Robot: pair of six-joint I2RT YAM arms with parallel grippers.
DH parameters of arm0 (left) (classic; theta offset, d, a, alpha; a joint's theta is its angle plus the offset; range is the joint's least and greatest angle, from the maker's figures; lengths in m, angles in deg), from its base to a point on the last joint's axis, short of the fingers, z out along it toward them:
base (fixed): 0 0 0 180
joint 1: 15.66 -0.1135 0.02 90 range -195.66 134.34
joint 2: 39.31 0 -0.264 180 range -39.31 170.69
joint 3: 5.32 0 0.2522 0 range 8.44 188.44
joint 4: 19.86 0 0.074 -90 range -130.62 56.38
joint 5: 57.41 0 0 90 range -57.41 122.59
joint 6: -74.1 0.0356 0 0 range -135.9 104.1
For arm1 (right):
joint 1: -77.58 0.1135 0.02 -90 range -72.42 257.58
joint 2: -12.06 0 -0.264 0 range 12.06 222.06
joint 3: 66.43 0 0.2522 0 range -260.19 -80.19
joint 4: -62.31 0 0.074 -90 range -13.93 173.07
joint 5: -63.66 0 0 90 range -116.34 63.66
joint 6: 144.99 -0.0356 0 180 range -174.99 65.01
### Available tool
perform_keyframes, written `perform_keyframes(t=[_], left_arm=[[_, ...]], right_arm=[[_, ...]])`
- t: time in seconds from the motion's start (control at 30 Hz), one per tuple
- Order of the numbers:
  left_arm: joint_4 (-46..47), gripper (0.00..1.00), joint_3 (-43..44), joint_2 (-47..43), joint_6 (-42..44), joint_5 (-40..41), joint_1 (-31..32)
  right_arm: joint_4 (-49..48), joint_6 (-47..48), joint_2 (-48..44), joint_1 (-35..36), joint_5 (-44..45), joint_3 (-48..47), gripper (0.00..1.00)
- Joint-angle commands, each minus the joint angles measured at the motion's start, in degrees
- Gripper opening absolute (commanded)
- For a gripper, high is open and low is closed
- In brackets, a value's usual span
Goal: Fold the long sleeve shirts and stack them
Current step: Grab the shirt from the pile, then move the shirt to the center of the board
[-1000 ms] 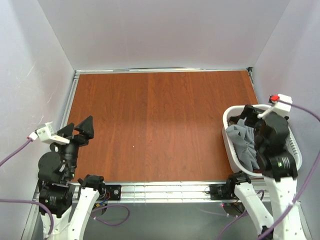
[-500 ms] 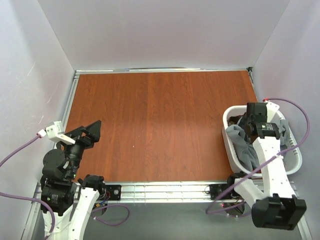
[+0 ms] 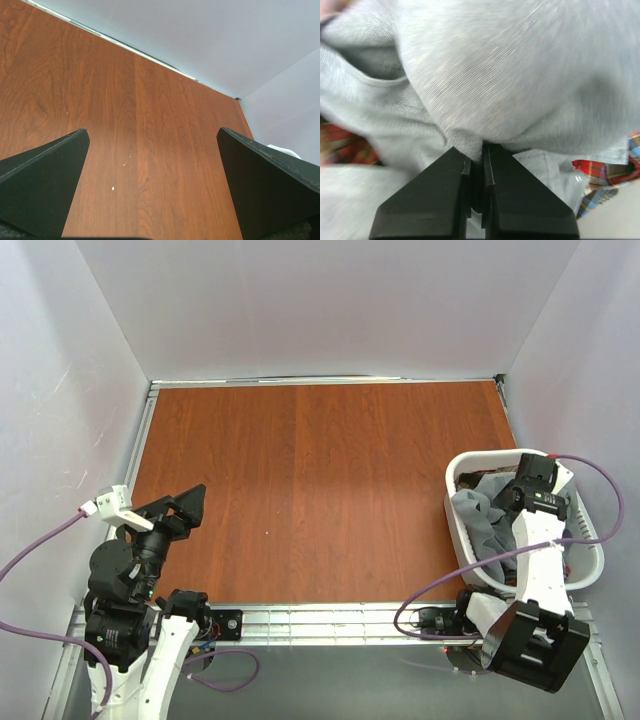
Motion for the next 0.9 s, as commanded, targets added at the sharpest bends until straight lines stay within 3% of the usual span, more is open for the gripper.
perform_keyframes(t=[0.0, 0.2, 0.23, 0.37, 0.4, 0.43, 0.5, 0.63, 0.73, 0.87], left_arm=[[-0.97, 0.98, -0.83, -0.12, -0.23, -0.91, 0.32], [-0.53, 0.98, -0.30, 0.41, 0.74, -0.29, 1.02], [-0.53, 0.98, -0.13, 0.50, 0.92, -0.20, 1.11], [-0.18, 0.98, 0.66, 1.02, 1.18, 0.06, 1.20], [-0.18, 0.98, 0.93, 1.28, 1.18, 0.15, 1.28], [-0.18, 0.98, 1.19, 1.55, 1.18, 0.15, 1.29], [-0.09, 0.98, 2.16, 2.16, 1.27, 0.15, 1.29], [-0.18, 0.98, 3.30, 2.78, 1.53, 0.76, 1.37], [-0.97, 0.98, 3.92, 2.96, 1.53, 1.29, 1.37], [-1.85, 0.98, 4.62, 3.13, 1.71, 1.82, 1.37]], right_arm=[[-0.07, 1.69, -4.31, 0.27, -1.68, -8.49, 0.01], [1.70, 6.70, -3.54, 2.90, -12.82, -30.28, 0.01], [1.61, 7.32, -2.83, 3.60, -17.89, -33.70, 0.01], [0.47, 9.51, 2.96, 12.02, -30.68, -51.08, 0.01], [0.56, 10.13, 6.02, 15.53, -29.90, -53.84, 0.01], [0.73, 11.00, 7.53, 24.53, -25.89, -56.47, 0.01], [1.08, 13.29, 12.78, 33.10, -20.87, -64.10, 0.01], [2.23, 17.60, 23.52, 58.64, -6.92, -73.72, 0.01], [0.74, 18.84, 31.26, 69.31, -1.34, -76.71, 0.01], [-2.68, 16.55, 39.95, 75.06, -1.59, -75.67, 0.01]])
